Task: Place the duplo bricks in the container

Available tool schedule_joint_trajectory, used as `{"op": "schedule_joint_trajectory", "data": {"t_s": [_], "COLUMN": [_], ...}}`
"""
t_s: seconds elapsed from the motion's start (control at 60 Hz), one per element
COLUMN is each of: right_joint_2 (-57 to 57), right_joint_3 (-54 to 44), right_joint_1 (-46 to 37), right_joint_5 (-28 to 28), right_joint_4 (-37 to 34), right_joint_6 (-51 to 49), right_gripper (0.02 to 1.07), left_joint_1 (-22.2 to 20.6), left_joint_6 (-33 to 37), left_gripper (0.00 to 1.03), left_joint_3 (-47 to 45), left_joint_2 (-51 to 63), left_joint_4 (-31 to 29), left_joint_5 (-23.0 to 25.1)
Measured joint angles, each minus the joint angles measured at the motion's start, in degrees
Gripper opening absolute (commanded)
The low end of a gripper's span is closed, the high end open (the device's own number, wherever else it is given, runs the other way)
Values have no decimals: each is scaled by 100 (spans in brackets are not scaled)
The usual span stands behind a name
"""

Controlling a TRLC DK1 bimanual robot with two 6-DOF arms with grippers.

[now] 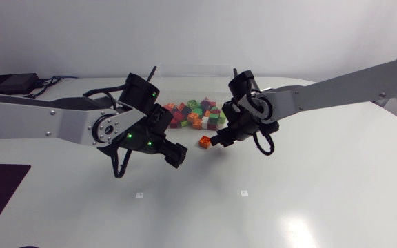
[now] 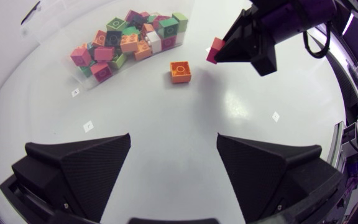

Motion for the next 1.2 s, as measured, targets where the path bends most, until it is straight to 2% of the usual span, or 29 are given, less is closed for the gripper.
{"op": "schedule_joint_trajectory", "data": {"t_s": [0.383,0.4,0.467,0.5,1.017,1.2], "right_joint_2": [-389,-389,-393,-393,-251,-162], "right_joint_3": [-1113,-1141,-1156,-1156,-896,-876], "right_joint_1": [-107,-107,-107,-107,-68,26], "right_joint_5": [-173,-170,-190,-192,-190,-166], "right_joint_4": [26,31,61,63,0,-2], "right_joint_6": [-133,-138,-157,-166,-221,-219], "right_gripper": [35,38,61,65,64,46], "left_joint_1": [-28,-28,-44,-55,-109,-107], "left_joint_6": [2,2,2,0,2,2], "left_gripper": [96,97,97,96,96,96], "left_joint_3": [0,0,0,0,4,4], "left_joint_2": [87,87,92,98,103,103], "left_joint_4": [7,7,20,33,44,44], "left_joint_5": [0,0,0,0,0,0]}}
